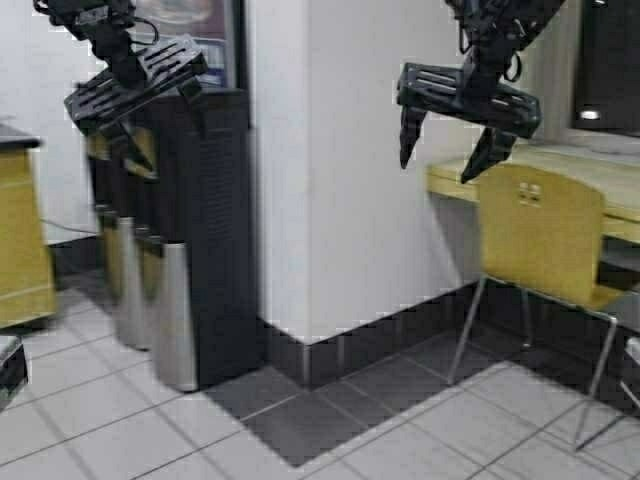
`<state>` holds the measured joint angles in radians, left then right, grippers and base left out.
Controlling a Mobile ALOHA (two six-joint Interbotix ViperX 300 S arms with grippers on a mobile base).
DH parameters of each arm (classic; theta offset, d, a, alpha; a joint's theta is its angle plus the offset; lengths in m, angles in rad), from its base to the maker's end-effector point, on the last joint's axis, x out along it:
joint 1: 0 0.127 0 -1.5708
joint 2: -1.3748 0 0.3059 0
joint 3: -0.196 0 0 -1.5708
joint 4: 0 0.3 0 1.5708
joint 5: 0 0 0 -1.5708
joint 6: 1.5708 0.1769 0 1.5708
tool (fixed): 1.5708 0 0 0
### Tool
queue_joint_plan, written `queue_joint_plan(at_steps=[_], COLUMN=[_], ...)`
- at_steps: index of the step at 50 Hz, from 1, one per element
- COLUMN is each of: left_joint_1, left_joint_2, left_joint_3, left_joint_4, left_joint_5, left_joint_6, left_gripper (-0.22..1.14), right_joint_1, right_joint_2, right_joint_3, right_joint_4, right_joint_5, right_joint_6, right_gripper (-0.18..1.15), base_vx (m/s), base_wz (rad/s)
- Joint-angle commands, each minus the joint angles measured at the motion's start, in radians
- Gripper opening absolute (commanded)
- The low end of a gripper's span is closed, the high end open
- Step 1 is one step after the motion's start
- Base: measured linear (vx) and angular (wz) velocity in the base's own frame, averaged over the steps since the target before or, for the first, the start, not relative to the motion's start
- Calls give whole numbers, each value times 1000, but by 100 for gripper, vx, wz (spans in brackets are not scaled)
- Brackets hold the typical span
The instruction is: Push the chairs under the table
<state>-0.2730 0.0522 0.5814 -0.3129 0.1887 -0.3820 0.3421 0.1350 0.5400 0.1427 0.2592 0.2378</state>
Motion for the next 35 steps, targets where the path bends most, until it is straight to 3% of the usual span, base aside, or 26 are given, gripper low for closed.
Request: queue_joint_plan(at_steps=[1,10,35], left_joint_1=[2,2,6], left_joint_2=[-2,-6,0], left_joint_3=[-31,-18,-26], left_joint_4=[6,5,2], left_joint_5=[-3,-2,-3], left_joint_6=[2,2,2], left_gripper=[101,101,101], right_joint_1=[-6,-8,-15], right_joint_2=[-31,-31,-28], right_joint_3=[-11,-18,-32], right_joint_4=[-2,0,-11], right_joint_5=[-8,-8,-18], right_joint_6=[-2,0,-3], right_gripper=[104,104,104], base_vx=[-34,-34,-31], base_wz=[28,17,-7])
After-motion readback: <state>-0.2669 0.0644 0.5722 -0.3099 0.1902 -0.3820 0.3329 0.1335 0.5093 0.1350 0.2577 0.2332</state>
